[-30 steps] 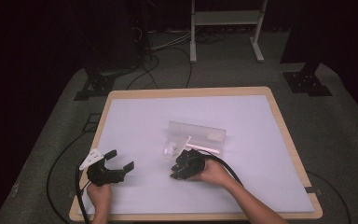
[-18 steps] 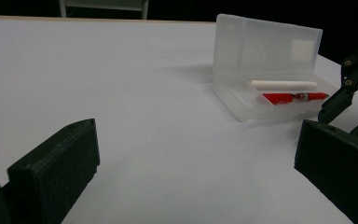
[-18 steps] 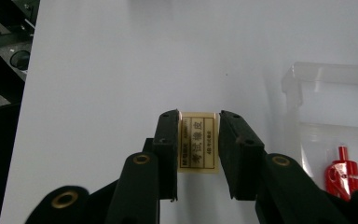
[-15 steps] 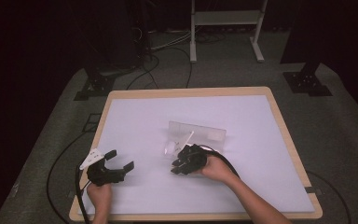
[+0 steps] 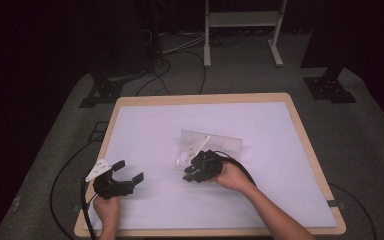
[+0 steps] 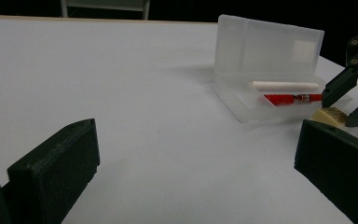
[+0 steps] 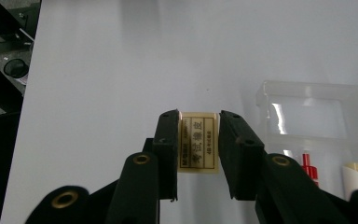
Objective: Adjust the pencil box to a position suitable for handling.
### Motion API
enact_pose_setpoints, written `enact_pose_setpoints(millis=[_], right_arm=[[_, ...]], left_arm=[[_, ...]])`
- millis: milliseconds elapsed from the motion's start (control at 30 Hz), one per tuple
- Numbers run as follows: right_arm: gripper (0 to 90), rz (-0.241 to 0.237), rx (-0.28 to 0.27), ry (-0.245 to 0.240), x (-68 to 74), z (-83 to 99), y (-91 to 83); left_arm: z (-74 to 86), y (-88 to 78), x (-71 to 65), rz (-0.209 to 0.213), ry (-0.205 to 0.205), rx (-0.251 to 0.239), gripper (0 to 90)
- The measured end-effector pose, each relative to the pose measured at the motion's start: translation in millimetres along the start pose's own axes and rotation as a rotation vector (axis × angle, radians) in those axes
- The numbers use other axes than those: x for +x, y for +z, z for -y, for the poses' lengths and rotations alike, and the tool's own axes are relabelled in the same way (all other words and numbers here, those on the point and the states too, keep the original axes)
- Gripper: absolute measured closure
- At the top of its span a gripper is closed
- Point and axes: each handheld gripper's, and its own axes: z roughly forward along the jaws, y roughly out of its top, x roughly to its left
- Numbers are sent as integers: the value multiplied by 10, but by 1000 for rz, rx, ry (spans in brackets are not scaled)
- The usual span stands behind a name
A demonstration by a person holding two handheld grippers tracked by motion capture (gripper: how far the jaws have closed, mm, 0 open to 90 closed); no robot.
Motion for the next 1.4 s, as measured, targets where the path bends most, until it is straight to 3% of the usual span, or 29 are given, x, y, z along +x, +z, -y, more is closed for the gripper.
enact_pose_setpoints(millis=[800, 1400], right_arm=[[684, 42, -17, 20, -176, -84, -129], [683, 55, -21, 24, -284, -179, -93]], left_arm=[[1, 0, 1, 2, 1, -2, 0], [-1, -5, 8, 3, 4, -1, 0]])
